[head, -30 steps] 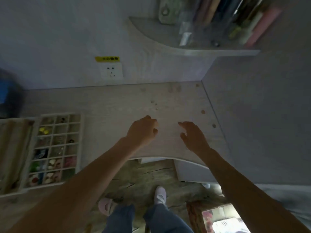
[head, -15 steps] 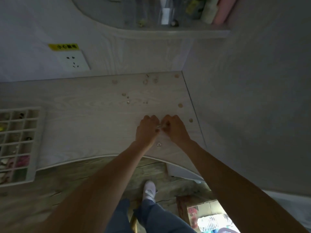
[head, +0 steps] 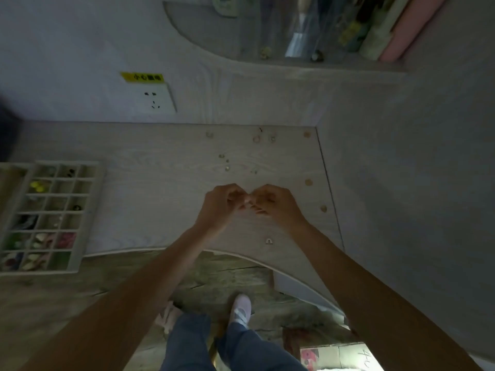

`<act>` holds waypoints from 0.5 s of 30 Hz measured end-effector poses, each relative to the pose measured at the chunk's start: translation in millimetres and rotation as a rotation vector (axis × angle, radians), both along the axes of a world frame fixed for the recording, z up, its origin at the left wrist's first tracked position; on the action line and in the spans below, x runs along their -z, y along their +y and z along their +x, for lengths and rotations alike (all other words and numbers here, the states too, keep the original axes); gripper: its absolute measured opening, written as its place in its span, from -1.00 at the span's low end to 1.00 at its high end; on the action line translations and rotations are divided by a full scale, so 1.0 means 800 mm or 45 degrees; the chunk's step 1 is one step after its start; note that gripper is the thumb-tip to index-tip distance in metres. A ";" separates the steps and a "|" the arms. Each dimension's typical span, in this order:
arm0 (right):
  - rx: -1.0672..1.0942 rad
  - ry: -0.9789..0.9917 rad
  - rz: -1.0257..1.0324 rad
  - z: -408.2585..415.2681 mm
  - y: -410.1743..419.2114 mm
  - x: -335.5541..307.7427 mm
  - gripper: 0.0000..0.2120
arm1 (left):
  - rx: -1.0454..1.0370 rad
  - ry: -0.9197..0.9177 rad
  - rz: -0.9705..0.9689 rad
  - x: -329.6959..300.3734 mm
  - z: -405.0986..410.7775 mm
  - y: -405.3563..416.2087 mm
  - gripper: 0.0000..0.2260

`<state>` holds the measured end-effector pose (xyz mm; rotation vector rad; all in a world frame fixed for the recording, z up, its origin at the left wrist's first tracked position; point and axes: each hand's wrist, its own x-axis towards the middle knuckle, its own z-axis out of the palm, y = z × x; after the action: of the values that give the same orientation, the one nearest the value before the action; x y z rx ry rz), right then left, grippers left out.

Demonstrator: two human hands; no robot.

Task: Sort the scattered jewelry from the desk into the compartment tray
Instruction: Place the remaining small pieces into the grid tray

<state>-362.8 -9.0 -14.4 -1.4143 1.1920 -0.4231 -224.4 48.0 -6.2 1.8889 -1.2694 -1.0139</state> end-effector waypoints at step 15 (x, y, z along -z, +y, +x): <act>-0.535 0.058 -0.463 0.241 0.060 -0.048 -0.85 | -0.149 -0.253 0.129 -0.069 0.215 0.095 -0.83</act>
<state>-169.8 39.0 23.9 -1.9466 0.8444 -0.3204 -52.2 123.7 49.1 2.1593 -1.2199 -0.8616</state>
